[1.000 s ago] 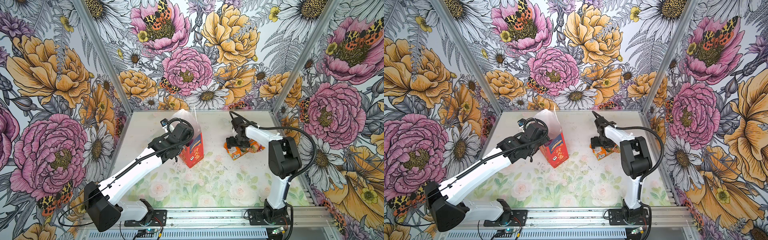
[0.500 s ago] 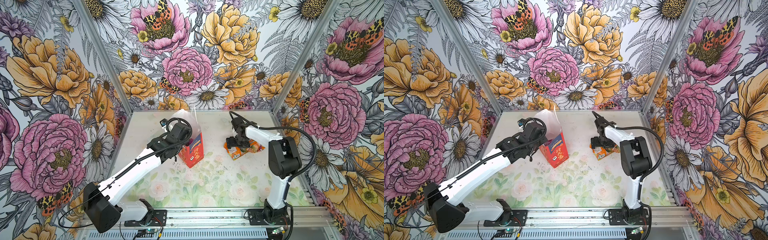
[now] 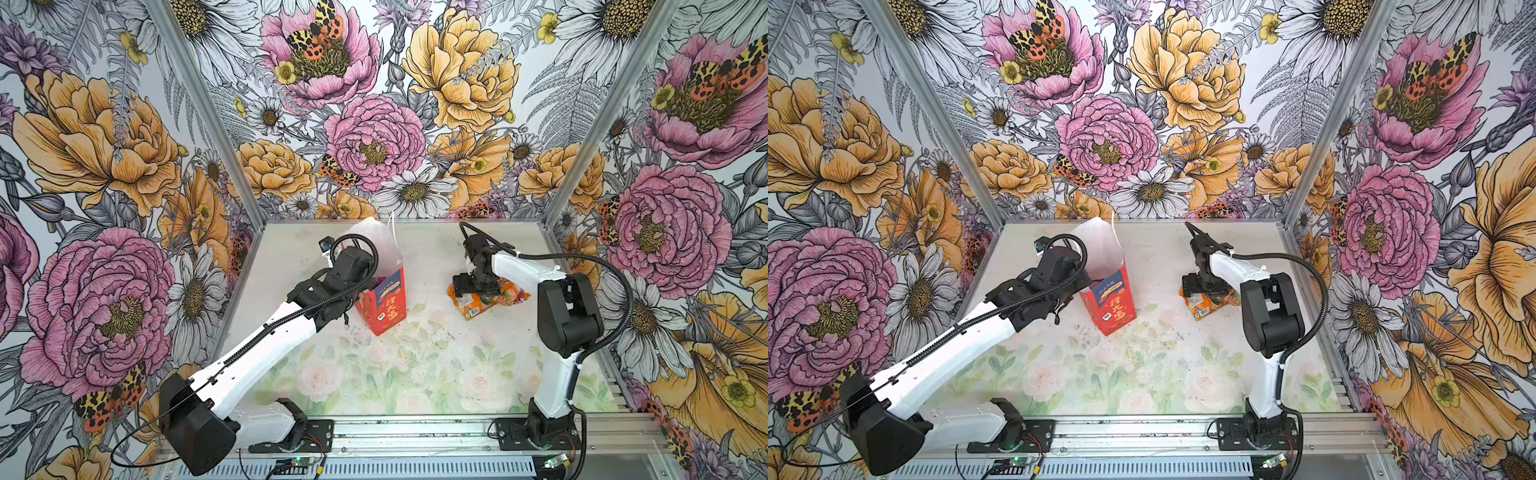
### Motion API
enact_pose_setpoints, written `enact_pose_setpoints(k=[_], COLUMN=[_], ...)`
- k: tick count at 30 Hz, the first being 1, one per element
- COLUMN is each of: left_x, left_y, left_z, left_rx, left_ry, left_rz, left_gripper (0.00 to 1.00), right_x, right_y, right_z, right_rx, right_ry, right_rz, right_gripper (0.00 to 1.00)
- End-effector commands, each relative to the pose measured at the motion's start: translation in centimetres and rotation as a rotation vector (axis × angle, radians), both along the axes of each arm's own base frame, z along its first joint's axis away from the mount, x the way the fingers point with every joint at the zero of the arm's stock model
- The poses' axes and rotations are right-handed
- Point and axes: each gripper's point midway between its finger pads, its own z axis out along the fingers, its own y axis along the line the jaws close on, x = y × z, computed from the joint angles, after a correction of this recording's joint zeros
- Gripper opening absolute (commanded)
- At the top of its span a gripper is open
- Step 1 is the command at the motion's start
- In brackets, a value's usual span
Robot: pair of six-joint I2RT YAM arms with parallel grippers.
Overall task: Place the snacks into the paper bag
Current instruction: 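Grasp the red bag's rim with the left gripper and hold it open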
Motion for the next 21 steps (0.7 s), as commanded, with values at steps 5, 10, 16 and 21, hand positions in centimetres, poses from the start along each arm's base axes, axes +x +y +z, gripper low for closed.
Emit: enact_pose_setpoints(k=[5, 10, 16, 21], left_x=[1.2, 2.3, 3.9, 4.9], left_y=[-1.7, -2.5, -4.5, -5.9], left_z=[4.7, 5.4, 5.4, 5.1], left_rx=[-0.032, -0.079, -0.154, -0.160], left_ry=[-0.222, -0.265, -0.268, -0.239], left_rz=[-0.183, -0.285, -0.426, -0.506], left_gripper=[0.00, 0.00, 0.00, 0.00], right_x=[0.2, 0.3, 0.5, 0.9], right_y=[0.4, 0.7, 1.2, 1.7], right_z=[0.8, 1.0, 1.2, 1.6], right_rx=[0.036, 0.056, 0.075, 0.093], right_ry=[-0.021, -0.022, -0.027, -0.033], right_rz=[0.014, 0.034, 0.061, 0.095], right_gripper=[0.94, 0.94, 0.99, 1.00])
